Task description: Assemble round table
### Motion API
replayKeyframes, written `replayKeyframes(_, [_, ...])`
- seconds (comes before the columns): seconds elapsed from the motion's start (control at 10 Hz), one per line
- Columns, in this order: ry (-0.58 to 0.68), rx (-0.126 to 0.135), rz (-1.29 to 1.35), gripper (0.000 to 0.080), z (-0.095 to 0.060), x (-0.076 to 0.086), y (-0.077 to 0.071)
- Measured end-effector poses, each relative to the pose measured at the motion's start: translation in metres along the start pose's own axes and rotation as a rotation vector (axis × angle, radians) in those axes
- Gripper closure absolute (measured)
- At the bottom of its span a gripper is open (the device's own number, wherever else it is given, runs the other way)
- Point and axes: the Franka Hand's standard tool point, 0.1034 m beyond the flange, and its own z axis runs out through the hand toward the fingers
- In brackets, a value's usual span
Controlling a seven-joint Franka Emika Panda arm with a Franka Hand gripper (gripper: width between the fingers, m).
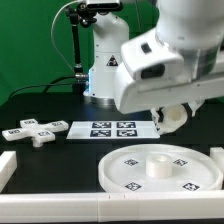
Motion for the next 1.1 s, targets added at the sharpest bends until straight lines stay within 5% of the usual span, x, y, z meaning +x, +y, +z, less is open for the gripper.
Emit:
replayKeyframes(0.5, [0.337, -0.038, -0.004, 0.039, -0.011, 0.013, 0.005])
replayKeyframes(0.9, [0.543, -0.073, -0.025, 0.039, -0.058, 0.023, 0.016])
replayKeyframes(1.1, [0.666, -0.09, -0.021, 0.039, -0.052, 0.026, 0.019])
